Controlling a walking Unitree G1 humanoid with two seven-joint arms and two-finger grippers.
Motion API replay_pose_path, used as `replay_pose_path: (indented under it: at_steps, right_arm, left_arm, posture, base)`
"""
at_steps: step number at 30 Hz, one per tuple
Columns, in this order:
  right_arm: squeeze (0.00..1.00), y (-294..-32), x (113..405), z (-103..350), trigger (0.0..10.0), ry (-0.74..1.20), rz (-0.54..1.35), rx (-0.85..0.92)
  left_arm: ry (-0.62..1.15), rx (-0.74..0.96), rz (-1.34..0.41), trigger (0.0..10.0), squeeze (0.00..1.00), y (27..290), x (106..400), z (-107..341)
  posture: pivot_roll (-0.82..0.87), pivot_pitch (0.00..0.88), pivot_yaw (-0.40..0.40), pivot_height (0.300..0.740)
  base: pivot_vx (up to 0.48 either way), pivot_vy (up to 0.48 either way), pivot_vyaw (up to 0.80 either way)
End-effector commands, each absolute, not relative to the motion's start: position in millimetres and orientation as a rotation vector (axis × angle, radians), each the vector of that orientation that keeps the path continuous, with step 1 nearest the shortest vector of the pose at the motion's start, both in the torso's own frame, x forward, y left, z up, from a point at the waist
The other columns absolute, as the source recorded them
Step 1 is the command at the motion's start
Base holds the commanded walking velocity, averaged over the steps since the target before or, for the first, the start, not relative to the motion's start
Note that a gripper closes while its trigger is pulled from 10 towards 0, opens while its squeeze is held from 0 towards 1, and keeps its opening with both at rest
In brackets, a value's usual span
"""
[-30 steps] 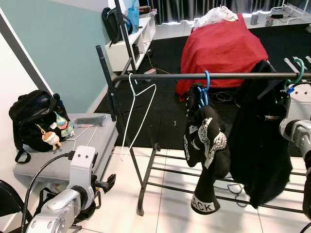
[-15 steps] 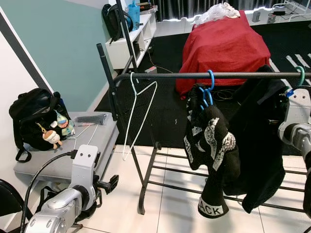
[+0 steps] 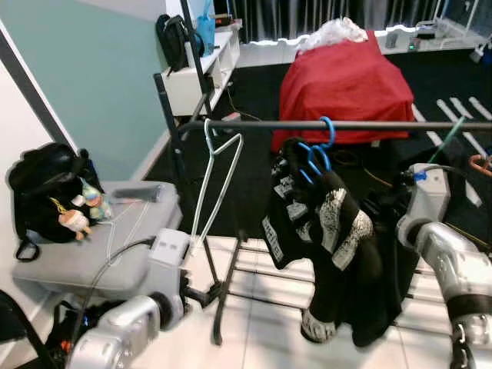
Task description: Hang hanger
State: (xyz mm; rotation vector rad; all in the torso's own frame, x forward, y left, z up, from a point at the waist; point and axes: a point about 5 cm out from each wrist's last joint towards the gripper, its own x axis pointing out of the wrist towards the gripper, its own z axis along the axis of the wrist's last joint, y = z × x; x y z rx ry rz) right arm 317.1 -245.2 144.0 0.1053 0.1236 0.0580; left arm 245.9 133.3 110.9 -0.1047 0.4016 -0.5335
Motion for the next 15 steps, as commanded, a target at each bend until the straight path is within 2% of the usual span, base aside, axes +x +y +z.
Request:
replay_pose_path:
  at_steps: [1, 2, 3, 5, 6, 8, 9, 11, 13, 15]
  right_arm:
    - [0.27, -218, 306, 154, 10.0, 0.03, 0.1, 0.103]
    - [0.27, -218, 306, 154, 10.0, 0.03, 0.1, 0.103]
    - [0.0, -205, 295, 146, 10.0, 0.03, 0.099, 0.095]
    - [0.0, -199, 286, 133, 10.0, 0.06, 0.083, 0.065]
    - [0.0, -200, 278, 115, 10.0, 0.116, 0.022, -0.006]
    - [0.0, -200, 278, 115, 10.0, 0.116, 0.022, -0.006]
    - [0.0, -204, 268, 96, 10.0, 0.172, -0.046, -0.042]
    - [0.0, -204, 268, 96, 10.0, 0.172, -0.046, -0.042]
    - [0.0, -219, 255, 85, 10.0, 0.208, -0.18, -0.049]
    - [0.0, -219, 255, 85, 10.0, 0.208, -0.18, -0.049]
  left_arm:
    - [0.389, -0.09, -0.592, 10.0, 0.0, 135, 247, 109]
    - [0.389, -0.09, -0.592, 10.0, 0.0, 135, 247, 109]
    - [0.379, -0.09, -0.629, 10.0, 0.0, 134, 247, 108]
    - [0.374, -0.084, -0.658, 10.0, 0.0, 132, 246, 106]
    - [0.374, -0.094, -0.689, 10.0, 0.0, 129, 242, 104]
    - [0.374, -0.094, -0.689, 10.0, 0.0, 129, 242, 104]
    - [0.377, -0.127, -0.711, 10.0, 0.0, 125, 237, 100]
    - [0.377, -0.127, -0.711, 10.0, 0.0, 125, 237, 100]
    - [0.381, -0.188, -0.776, 10.0, 0.0, 112, 223, 93]
    - [0.381, -0.188, -0.776, 10.0, 0.0, 112, 223, 93]
  posture:
    - [-0.17, 0.0, 0.103, 0.74]
    - [-0.17, 0.0, 0.103, 0.74]
    - [-0.18, 0.0, 0.099, 0.74]
    - [-0.19, 0.0, 0.091, 0.74]
    - [-0.19, 0.0, 0.086, 0.74]
    - [-0.19, 0.0, 0.086, 0.74]
    - [-0.19, 0.0, 0.078, 0.74]
    - [-0.19, 0.0, 0.078, 0.74]
    - [-0.2, 0.0, 0.074, 0.74]
    - [-0.2, 0.0, 0.074, 0.74]
  base:
    - [0.0, 0.0, 0.0]
    - [0.0, 0.0, 0.0]
    - [0.0, 0.0, 0.0]
    - [0.0, 0.0, 0.0]
    - [0.0, 0.0, 0.0]
    - [0.0, 0.0, 0.0]
    - [0.0, 0.0, 0.0]
    - [0.0, 0.0, 0.0]
    - [0.0, 0.0, 0.0]
    - [0.0, 0.0, 0.0]
